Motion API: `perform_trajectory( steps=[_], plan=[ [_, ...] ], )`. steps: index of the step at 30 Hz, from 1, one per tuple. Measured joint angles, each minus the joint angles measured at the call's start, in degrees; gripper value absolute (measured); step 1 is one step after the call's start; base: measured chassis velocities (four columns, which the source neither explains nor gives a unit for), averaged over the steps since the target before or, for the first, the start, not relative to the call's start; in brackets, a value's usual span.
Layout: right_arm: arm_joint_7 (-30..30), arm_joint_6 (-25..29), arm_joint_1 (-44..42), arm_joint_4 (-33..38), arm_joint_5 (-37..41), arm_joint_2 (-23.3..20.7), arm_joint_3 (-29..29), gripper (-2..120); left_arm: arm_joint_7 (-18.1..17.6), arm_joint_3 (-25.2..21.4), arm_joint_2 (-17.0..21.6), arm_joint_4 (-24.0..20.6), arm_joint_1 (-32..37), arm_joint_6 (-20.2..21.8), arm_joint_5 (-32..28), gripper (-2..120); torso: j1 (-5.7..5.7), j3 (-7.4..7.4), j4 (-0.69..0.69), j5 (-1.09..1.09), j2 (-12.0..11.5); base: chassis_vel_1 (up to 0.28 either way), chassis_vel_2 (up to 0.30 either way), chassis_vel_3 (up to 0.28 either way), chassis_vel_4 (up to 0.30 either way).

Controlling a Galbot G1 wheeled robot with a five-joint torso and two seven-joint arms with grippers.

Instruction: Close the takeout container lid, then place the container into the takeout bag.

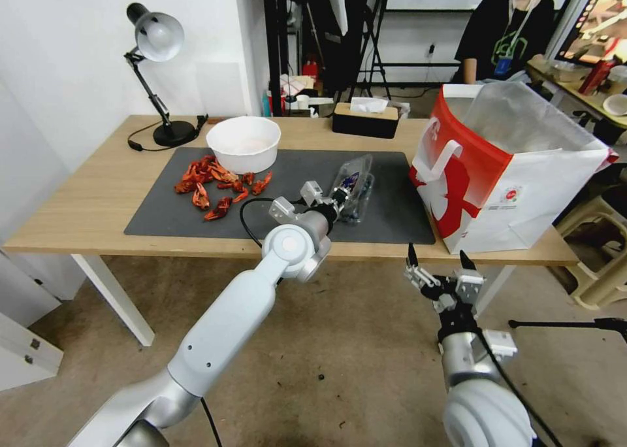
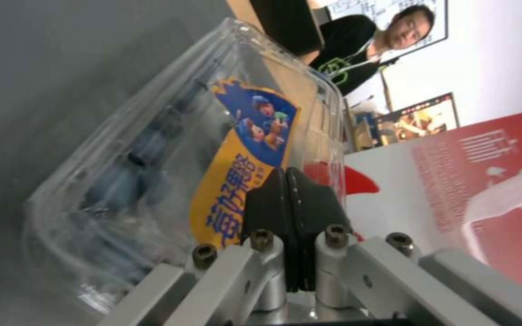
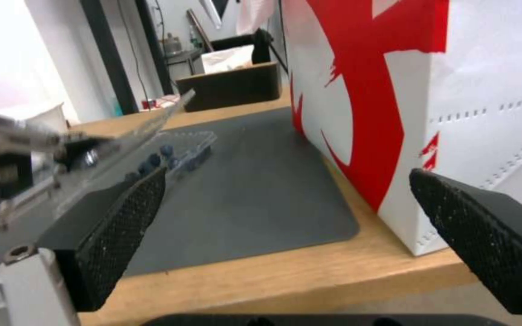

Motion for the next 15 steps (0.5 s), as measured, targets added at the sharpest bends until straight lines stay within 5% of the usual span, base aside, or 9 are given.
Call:
perform_trajectory(
  steps=[15],
  plan=[
    [5.3,-9.3,13.5,-1.4,27.2,-5.2,0.0,100,-0.4,2.1,0.1,1.2,-0.5,0.4,3.1,0,0.0,0.0,-0.01,0.0,0.0,0.0,0.0,0.0,0.0]
  ],
)
